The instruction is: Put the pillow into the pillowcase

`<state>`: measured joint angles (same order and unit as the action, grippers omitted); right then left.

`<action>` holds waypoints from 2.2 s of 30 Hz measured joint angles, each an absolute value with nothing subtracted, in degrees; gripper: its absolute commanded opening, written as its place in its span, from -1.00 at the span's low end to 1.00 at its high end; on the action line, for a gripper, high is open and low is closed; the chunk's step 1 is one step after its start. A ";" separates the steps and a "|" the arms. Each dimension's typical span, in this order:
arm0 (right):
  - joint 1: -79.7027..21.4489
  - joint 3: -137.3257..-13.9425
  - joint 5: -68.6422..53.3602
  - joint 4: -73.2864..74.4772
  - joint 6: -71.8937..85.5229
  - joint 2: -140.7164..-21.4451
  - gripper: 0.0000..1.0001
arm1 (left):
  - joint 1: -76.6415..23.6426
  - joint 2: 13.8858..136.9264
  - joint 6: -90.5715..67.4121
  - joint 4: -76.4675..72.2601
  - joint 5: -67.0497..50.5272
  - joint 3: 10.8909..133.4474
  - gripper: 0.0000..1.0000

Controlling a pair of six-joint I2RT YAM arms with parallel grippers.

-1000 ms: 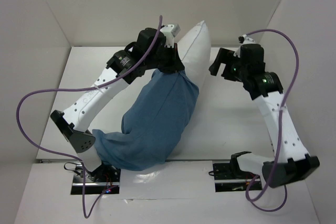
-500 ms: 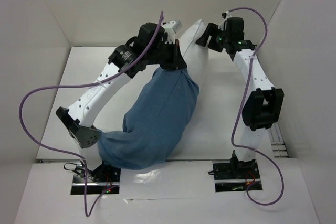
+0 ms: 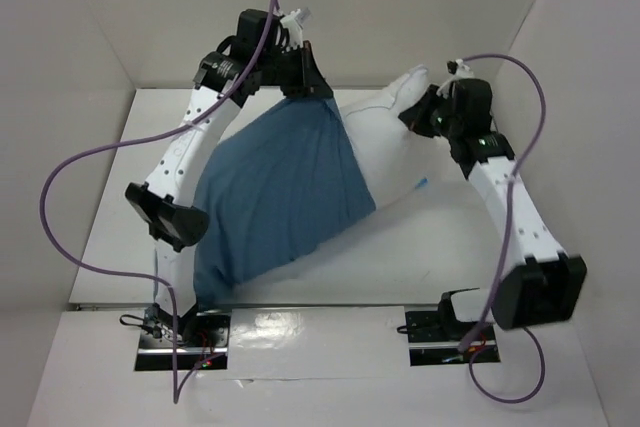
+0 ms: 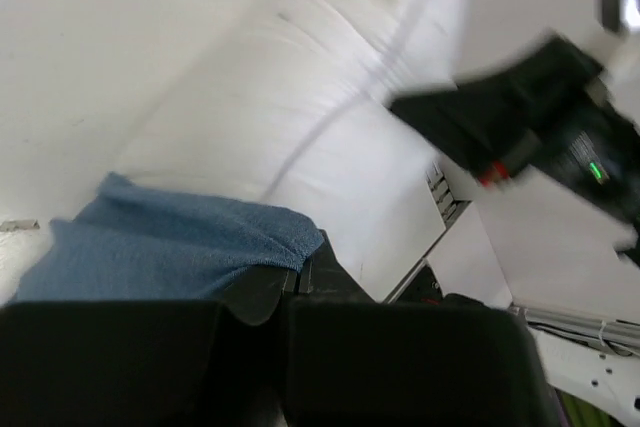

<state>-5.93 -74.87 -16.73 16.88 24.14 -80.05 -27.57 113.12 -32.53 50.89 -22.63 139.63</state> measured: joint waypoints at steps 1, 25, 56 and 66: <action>-6.42 -72.07 -15.22 18.00 24.45 -75.61 -1.00 | -27.14 114.63 -33.23 50.78 -23.64 141.03 -1.00; -19.49 -58.67 -17.32 26.22 35.20 -61.84 -1.00 | -48.56 104.88 -40.95 47.13 -0.82 122.34 -1.00; -5.80 -71.05 -14.66 21.69 33.28 -86.61 0.94 | -41.39 106.67 -28.71 54.28 1.83 129.91 0.63; -2.96 -67.75 -15.88 26.68 26.15 -81.01 0.98 | -41.06 111.87 -35.03 61.30 18.83 126.41 0.43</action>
<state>-2.96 -67.75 -15.88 26.68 26.15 -81.01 -41.06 111.87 -35.03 61.30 18.83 126.41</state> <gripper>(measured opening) 0.987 0.718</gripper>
